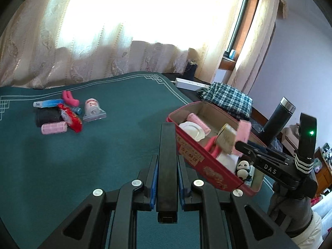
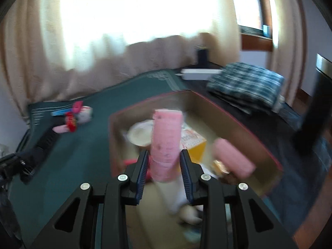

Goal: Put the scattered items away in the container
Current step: 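Carry the brush and roller into the red tin and release them, then move both tools back over the remaining pile, then grasp a pink roller with the left tool while the right tool grasps the white tape roll, then carry the roller and tape roll into the red tin and release them, then move both tools back to the remaining items on the table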

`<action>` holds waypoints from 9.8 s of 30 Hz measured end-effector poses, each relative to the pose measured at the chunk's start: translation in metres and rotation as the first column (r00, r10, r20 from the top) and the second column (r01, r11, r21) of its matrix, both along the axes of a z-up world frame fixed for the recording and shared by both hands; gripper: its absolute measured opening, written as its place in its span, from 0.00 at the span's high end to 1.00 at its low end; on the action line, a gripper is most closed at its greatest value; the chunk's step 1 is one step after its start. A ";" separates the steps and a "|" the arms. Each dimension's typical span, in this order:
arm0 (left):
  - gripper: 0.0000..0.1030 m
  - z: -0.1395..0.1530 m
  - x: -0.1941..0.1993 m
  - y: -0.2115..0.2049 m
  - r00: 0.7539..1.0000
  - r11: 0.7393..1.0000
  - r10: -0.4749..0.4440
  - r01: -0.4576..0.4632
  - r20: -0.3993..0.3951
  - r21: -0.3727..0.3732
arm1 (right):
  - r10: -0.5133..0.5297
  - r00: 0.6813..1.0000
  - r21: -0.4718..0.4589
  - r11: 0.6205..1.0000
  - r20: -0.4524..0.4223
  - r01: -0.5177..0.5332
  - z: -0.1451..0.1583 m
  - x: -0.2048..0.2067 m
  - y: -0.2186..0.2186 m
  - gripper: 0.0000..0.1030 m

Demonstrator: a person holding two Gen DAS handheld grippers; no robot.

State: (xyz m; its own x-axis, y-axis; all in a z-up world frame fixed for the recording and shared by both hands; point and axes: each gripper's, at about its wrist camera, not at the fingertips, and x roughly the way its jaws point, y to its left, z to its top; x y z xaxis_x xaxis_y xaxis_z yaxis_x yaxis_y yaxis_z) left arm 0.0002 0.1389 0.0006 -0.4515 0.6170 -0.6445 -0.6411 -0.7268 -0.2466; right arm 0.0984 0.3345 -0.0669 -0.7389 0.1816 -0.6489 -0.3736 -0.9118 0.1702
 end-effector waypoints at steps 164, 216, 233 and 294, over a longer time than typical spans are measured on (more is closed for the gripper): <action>0.72 -0.084 -0.186 -0.137 0.926 0.923 0.370 -0.358 0.073 -0.145 | 0.335 0.937 -0.164 0.934 0.094 -0.318 -0.060 -0.306 -0.155 0.62; 0.73 -0.007 -0.017 0.141 0.981 0.981 -0.195 0.195 -0.005 0.007 | -0.020 0.998 -0.012 1.000 -0.059 0.020 -0.001 0.031 0.005 0.61; 0.34 -0.010 -0.014 0.165 0.980 0.980 -0.195 0.194 0.040 0.031 | -0.047 0.988 -0.014 0.999 -0.146 0.046 0.021 0.057 0.004 0.29; 0.24 -0.062 -0.203 -0.135 0.877 0.874 0.480 -0.476 0.028 -0.100 | 0.360 0.933 -0.110 0.926 -0.028 -0.361 -0.026 -0.076 -0.141 0.21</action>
State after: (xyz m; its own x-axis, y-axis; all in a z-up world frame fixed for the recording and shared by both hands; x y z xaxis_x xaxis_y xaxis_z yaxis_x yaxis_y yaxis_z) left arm -0.2026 0.0036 -0.0609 -0.6428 0.2745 -0.7152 -0.1983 -0.9614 -0.1909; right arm 0.0222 0.1934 -0.0924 -0.7456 -0.1705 -0.6442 -0.0220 -0.9599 0.2795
